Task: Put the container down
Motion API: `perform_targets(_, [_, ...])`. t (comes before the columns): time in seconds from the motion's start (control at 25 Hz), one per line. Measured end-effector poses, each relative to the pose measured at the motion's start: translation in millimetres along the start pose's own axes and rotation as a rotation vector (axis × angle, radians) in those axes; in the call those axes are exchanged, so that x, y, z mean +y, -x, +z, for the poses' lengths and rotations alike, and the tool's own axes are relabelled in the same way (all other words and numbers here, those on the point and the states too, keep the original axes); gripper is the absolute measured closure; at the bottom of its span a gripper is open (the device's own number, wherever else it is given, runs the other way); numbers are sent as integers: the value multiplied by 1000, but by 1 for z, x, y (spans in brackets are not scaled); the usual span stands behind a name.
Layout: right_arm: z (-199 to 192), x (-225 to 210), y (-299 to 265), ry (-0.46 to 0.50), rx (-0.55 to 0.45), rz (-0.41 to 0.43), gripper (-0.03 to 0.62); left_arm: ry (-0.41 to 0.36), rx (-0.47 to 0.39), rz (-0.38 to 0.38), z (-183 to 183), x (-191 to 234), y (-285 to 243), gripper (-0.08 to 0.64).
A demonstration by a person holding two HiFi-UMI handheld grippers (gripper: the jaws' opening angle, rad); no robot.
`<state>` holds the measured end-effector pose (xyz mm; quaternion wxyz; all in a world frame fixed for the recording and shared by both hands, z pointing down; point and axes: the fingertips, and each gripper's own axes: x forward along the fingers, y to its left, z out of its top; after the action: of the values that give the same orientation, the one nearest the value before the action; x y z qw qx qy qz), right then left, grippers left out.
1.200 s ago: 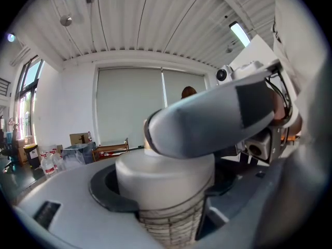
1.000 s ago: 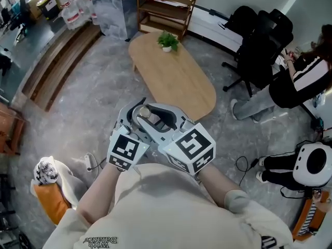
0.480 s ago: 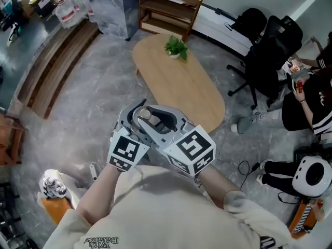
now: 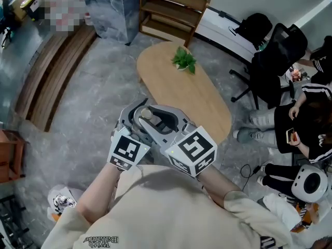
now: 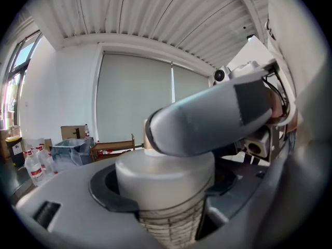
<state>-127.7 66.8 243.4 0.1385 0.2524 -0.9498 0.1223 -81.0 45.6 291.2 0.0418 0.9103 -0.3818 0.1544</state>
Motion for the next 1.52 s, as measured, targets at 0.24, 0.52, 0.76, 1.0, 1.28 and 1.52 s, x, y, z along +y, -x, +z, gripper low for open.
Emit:
perform_targets(0.24, [22, -29, -47, -21, -7, -18, 483, -13, 5, -34, 3, 55, -16, 218])
perform_targets(0.52, [39, -50, -68, -10, 7, -22, 483, -5, -9, -32, 13, 86, -30, 218])
perform_targets(0.76, [43, -73, -70, 32, 2, -18, 485, -12, -32, -13, 20, 96, -52, 218])
perform_targets(1.0, [48, -110, -62, 63, -9, -9, 485, -33, -55, 2, 34, 100, -89, 218])
perform_targets(1.28, [43, -175, -61, 83, -29, -51, 486, -76, -105, -31, 41, 109, -156, 218])
perform_targets(1.52, [31, -234, -72, 112, -33, -90, 486, -114, -178, -70, 36, 126, -216, 216])
